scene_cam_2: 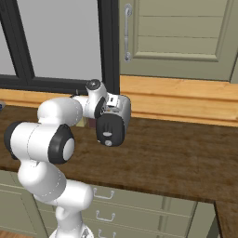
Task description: Start the toaster. Once the lever pops up, take the bread to the plate on the dining counter.
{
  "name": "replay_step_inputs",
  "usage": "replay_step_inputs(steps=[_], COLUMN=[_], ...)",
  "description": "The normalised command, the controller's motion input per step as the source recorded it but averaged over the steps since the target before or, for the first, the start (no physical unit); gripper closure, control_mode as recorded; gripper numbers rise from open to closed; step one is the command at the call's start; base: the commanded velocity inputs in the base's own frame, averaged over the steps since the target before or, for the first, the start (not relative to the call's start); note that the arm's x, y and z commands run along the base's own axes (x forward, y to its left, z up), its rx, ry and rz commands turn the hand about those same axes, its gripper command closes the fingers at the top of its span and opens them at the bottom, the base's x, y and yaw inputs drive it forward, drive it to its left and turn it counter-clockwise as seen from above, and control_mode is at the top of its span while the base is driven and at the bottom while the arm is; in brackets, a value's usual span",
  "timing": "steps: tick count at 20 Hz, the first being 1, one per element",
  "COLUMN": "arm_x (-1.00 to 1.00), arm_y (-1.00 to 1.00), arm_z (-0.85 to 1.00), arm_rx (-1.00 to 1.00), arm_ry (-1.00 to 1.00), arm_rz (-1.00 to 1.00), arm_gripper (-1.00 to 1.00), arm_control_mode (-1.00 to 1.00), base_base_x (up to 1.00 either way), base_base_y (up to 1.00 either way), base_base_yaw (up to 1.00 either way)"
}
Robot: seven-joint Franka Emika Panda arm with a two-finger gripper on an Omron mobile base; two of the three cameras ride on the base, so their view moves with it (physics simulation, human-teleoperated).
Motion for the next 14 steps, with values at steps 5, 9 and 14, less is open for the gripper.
replay_step_inputs(steps=[5,9,14], arm_x=[0.00,0.00,0.00], arm_y=[0.00,0.00,0.00], arm_z=[0.00,0.00,0.00], arm_rx=[0.00,0.00,0.00], arm_ry=[0.00,0.00,0.00], arm_rz=[0.00,0.00,0.00], arm_gripper=[-1.00,-1.00,-1.00], arm_control_mode=[-1.00,-1.00,-1.00], base_base_x=[0.00,0.00,0.00], base_base_y=[0.00,0.00,0.00], base_base_yaw=[0.00,0.00,0.00])
